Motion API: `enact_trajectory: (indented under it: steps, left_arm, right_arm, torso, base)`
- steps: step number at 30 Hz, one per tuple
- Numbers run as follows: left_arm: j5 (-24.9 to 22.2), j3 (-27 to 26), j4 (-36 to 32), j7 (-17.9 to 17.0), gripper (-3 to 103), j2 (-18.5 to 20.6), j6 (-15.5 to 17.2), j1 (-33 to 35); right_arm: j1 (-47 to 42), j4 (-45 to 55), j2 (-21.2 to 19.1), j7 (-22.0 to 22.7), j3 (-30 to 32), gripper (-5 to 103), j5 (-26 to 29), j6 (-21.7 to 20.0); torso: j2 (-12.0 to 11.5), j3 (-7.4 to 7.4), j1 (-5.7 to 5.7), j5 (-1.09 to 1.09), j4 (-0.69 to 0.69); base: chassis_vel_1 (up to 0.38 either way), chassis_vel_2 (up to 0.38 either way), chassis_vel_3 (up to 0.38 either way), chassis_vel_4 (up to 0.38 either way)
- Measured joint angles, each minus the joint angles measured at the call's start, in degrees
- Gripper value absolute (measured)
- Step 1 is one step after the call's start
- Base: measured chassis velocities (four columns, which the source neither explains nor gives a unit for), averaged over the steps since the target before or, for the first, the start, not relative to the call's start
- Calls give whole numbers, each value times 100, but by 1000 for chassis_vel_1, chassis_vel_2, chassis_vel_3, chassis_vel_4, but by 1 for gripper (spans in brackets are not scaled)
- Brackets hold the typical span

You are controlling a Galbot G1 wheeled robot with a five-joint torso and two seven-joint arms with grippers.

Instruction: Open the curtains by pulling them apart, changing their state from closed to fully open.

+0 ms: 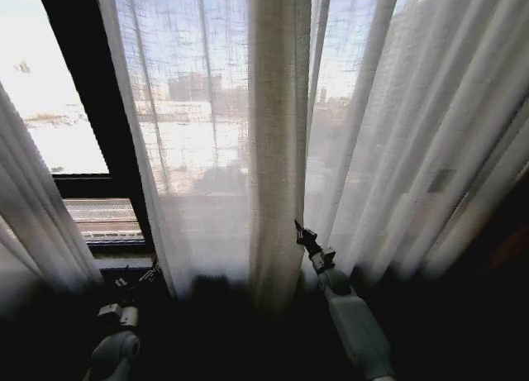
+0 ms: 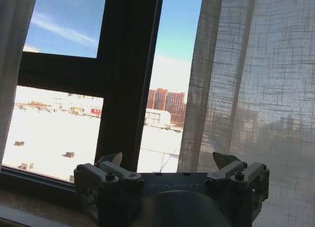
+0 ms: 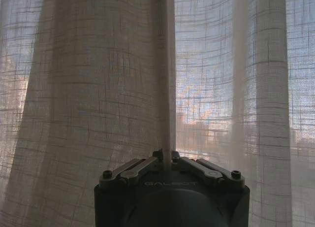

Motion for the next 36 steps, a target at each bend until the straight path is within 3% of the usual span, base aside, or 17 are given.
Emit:
enact_trajectory:
  steps: [30,36]
  left_arm:
    - [0,-1,0,0,100,0,0,0]
    - [0,0,0,0,100,-1,0,0]
  right_arm:
    - [-48,13,-35,-68,77,0,22,27]
    - [-36,15,-14,87,38,0,67,48]
  torso:
    - [0,0,0,0,0]
    - [0,0,0,-1,-1]
  base:
    - [-353,-354,355,354]
    - [-338,-359,328,344]
